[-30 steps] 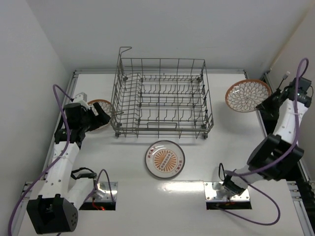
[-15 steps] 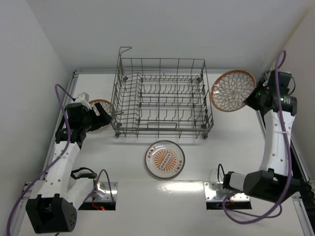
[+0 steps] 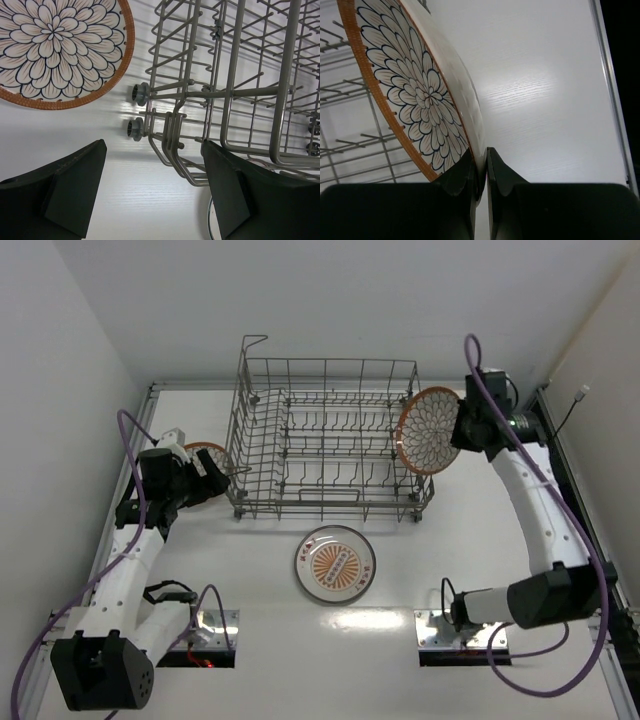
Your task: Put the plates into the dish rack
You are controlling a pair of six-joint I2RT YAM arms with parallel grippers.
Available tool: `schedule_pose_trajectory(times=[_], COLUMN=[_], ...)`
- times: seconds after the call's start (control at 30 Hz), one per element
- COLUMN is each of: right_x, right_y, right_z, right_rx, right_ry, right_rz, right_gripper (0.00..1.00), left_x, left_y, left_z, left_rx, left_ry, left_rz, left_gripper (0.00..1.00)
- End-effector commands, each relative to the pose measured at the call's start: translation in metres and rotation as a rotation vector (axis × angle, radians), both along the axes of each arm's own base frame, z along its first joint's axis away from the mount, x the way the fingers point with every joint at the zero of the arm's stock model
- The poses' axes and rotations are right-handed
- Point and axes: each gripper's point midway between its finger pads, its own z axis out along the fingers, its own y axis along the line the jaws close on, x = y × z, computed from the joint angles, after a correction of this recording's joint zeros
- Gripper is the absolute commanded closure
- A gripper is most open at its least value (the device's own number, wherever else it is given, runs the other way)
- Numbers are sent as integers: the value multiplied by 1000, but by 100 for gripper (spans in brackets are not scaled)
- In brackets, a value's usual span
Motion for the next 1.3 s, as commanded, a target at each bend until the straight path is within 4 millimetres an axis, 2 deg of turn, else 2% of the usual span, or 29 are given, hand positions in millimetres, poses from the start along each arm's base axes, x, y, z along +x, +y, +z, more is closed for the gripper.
schedule_pose_trajectory(times=[0.0,0.03,0.17,0.23,0.3,0.37,0.43,0.53,0.57,0.6,0.8,1.03,1.17,1.23,1.27], right_x=[28,32,41,44,44,47,48,52,54,55,63,57,59,60,60], right_y=[3,13,22,24,33,40,36,29,28,31,34,38,47,58,57], right_z=[46,47,46,31,33,25,20,34,30,37,37,54,49,40,36], right_rx=[-111,-121,-219,-273,-294,-335,-409,-481,-502,-500,-530,-526,-547,-549,-568], right_ry=[-167,-171,-126,-67,-69,-52,-9,-15,4,-17,2,-24,16,26,45], right_rz=[-31,-13,-37,-41,-26,-23,-49,-113,-117,-119,-141,-150,-124,-107,-106], right_gripper=[100,100,100,100,100,100,100,100,100,100,100,100,100,100,100], left_x=[3,3,5,5,5,5,5,5,5,5,5,6,6,6,6], left_y=[-2,-2,-2,-2,-3,-3,-5,-5,-5,-5,-5,-8,-8,-7,-7], left_z=[5,5,7,4,5,5,5,5,5,5,2,4,5,4,4], left_rx=[-4,-4,-3,-4,-9,-9,-14,-14,-14,-14,-15,-25,-25,-17,-17], left_ry=[-20,-20,-29,-20,-20,-20,-21,-21,-21,-21,-11,-21,-21,-22,-22], left_rz=[2,2,2,2,-6,-6,-13,-13,-13,-13,-13,-28,-28,-34,-34], left_gripper=[24,24,24,24,24,24,24,24,24,24,24,24,24,24,24])
